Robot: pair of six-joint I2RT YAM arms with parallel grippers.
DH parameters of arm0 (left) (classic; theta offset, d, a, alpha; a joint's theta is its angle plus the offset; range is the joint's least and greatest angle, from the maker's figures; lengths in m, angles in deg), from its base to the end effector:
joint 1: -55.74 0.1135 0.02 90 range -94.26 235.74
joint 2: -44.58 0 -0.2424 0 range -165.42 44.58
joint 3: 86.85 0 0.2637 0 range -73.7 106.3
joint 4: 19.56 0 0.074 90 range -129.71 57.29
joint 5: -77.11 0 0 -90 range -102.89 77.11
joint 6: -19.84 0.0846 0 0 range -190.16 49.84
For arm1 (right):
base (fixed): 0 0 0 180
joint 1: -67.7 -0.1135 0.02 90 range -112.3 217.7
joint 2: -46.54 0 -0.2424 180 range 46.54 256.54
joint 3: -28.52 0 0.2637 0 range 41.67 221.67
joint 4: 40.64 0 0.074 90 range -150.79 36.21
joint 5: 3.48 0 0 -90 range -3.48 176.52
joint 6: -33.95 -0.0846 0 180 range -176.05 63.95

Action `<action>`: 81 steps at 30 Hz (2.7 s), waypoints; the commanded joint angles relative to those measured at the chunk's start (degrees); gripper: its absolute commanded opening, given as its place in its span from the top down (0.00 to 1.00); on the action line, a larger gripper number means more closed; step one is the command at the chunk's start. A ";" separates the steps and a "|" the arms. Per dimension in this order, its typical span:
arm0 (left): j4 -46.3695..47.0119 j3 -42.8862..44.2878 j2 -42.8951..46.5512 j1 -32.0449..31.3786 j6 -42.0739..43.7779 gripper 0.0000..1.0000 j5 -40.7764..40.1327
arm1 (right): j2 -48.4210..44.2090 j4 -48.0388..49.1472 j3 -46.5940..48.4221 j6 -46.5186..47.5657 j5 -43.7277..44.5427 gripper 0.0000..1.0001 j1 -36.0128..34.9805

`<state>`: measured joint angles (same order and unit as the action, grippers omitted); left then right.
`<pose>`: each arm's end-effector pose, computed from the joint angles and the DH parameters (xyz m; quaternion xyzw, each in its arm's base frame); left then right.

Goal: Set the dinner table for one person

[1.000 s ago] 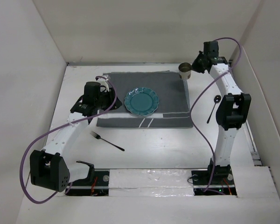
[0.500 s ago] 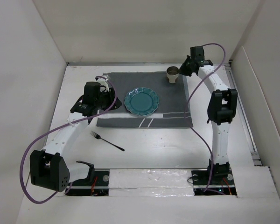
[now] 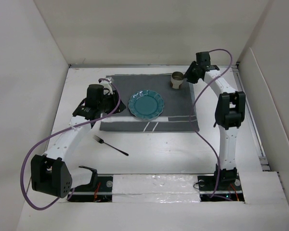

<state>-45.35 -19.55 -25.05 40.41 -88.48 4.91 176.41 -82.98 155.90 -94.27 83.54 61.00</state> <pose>0.3166 -0.1136 0.2572 0.0574 0.8492 -0.2740 0.4478 0.5470 0.0687 0.1764 0.2411 0.8910 0.1689 0.3456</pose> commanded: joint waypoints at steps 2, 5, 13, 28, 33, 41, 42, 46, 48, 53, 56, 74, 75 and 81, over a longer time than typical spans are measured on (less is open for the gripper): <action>1.48 2.18 0.37 0.04 0.57 0.66 0.04 | -6.54 0.54 -0.76 1.48 0.69 0.52 0.63; 0.87 2.71 0.72 0.04 0.75 0.67 -0.23 | -11.55 1.94 -5.92 1.65 1.84 0.53 2.21; 2.18 0.52 2.47 0.04 -0.57 1.00 2.32 | -30.18 9.68 -36.87 -1.59 7.81 1.00 13.88; 4.38 -1.59 1.77 0.04 -1.18 0.82 6.10 | -23.26 0.36 -39.44 11.84 4.30 0.62 23.31; 4.73 -2.29 1.86 0.04 -1.18 0.81 6.28 | -20.27 -1.57 -36.81 13.34 4.48 0.60 23.31; 4.82 -2.12 1.77 0.04 -1.18 0.82 5.58 | -15.79 -7.62 -32.42 13.69 9.48 0.76 21.12; 4.91 -2.21 1.77 0.04 -1.18 0.81 5.40 | -14.91 -8.42 -31.71 13.78 9.84 0.77 21.11; 5.26 -1.86 1.77 0.04 -1.18 0.82 5.40 | -12.80 -12.11 -28.90 14.40 12.21 0.77 18.83; 5.17 -1.86 1.86 0.04 -1.18 0.81 5.31 | -12.09 -13.87 -27.75 14.57 12.39 0.79 18.31; 5.00 -2.12 2.21 0.04 -1.18 0.81 5.14 | -14.01 -13.36 -27.66 15.19 13.26 1.00 17.07; 4.73 -1.94 2.30 0.04 -1.18 0.81 4.96 | -20.93 -11.34 -28.10 16.24 13.97 1.00 14.97; 2.29 3.33 -1.92 0.04 -7.24 0.84 -1.62 | -20.02 -13.87 -14.40 21.43 6.15 1.00 -14.74; 1.58 3.16 -1.92 0.04 -7.68 0.85 -3.63 | -18.26 -14.40 -11.69 21.60 5.71 1.00 -14.75; -2.64 1.75 0.45 0.04 -11.81 0.95 -9.79 | -8.32 -14.93 -5.79 22.84 6.24 1.00 -15.98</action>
<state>-45.66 -18.43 -26.91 40.41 -97.51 -0.14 166.66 -96.78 145.78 -72.98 89.18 45.01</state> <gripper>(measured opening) 0.063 0.018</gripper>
